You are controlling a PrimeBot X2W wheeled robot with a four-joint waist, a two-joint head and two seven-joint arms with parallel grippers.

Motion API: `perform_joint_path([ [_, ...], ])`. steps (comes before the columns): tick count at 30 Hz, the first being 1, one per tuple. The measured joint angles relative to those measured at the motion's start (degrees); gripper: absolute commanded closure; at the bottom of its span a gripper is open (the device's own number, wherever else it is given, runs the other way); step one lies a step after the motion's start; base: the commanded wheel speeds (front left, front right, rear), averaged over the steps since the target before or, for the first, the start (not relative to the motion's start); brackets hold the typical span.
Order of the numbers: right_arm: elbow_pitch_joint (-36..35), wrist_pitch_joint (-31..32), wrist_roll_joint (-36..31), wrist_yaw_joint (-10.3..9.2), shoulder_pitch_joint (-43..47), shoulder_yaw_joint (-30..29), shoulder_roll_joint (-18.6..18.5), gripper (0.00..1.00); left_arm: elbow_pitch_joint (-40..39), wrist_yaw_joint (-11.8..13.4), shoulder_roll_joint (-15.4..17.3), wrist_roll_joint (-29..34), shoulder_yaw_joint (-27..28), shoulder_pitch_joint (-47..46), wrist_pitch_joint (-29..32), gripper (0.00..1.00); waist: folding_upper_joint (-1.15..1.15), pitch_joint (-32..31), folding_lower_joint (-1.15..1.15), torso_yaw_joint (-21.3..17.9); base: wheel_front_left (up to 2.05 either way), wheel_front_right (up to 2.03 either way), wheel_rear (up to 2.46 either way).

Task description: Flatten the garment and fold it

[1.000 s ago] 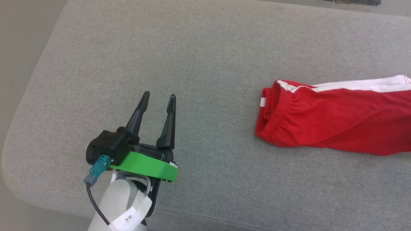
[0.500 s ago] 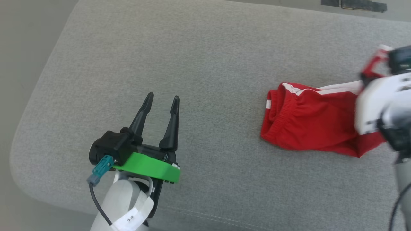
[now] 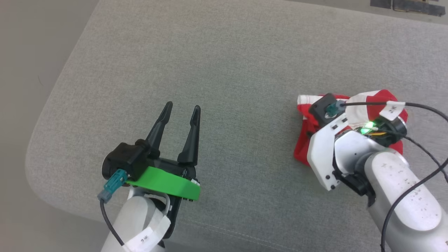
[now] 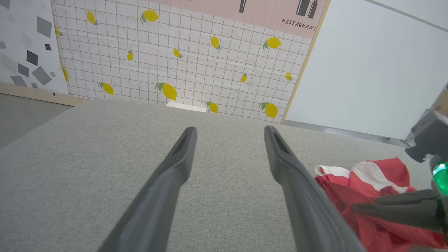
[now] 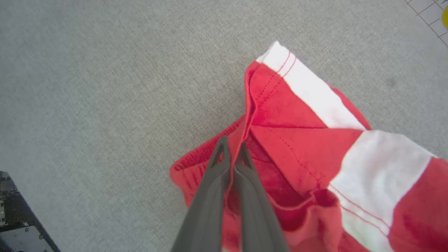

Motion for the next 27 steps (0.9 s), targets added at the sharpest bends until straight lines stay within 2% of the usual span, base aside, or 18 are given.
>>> perform_joint_path([
  [1, 0.46, -0.1, 0.3, 0.0, -0.1, 0.57, -0.11, 0.66, 0.0, 0.0, 0.0, -0.27, -0.02, -0.02, 0.0, 0.0, 0.0, 0.08, 0.0, 0.09, 0.0, 0.0, 0.0],
  [2, 0.74, -0.27, 0.68, 0.0, -0.17, 0.96, -0.14, 0.0, 0.0, 0.0, 0.0, -0.52, 0.0, -0.03, 0.0, 0.0, 0.0, 0.1, 0.0, 0.1, 0.0, 0.0, 0.0],
  [6, 0.08, -2.74, 2.78, 0.0, -0.21, 1.09, -0.1, 0.0, 0.04, 0.03, 0.0, -0.69, 0.31, -0.01, 0.0, 0.0, 0.0, -0.28, 0.0, -0.44, 0.0, 0.0, 0.0],
  [10, -4.03, -7.42, 4.12, 0.0, 0.22, -1.36, 0.52, 0.0, 0.29, 0.03, 0.0, -0.67, 0.82, 0.11, 0.0, 0.0, 0.0, -1.09, 0.0, -1.67, 0.0, 0.0, 0.0],
  [19, -12.78, -25.86, 0.78, 0.0, 8.23, -17.17, 5.71, 0.0, 0.75, 0.03, -0.01, -0.57, 2.16, 1.19, 0.0, 0.0, 0.0, -3.59, 0.0, -5.42, 0.0, 0.0, 0.0],
  [24, -12.22, -34.84, -2.55, -0.01, 13.47, -25.61, 8.4, 0.0, 0.77, 0.03, -0.02, -0.13, 2.41, 1.42, 0.0, 0.0, 0.0, -4.64, 0.0, -7.47, 0.0, 0.0, 0.0],
  [27, -11.29, -40.49, -3.48, -0.01, 15.58, -28.78, 9.34, 0.0, 0.82, 0.03, -0.01, 0.35, 2.69, 1.63, 0.0, 0.0, 0.0, -5.23, 0.0, -8.43, 0.0, 0.0, 0.0],
])
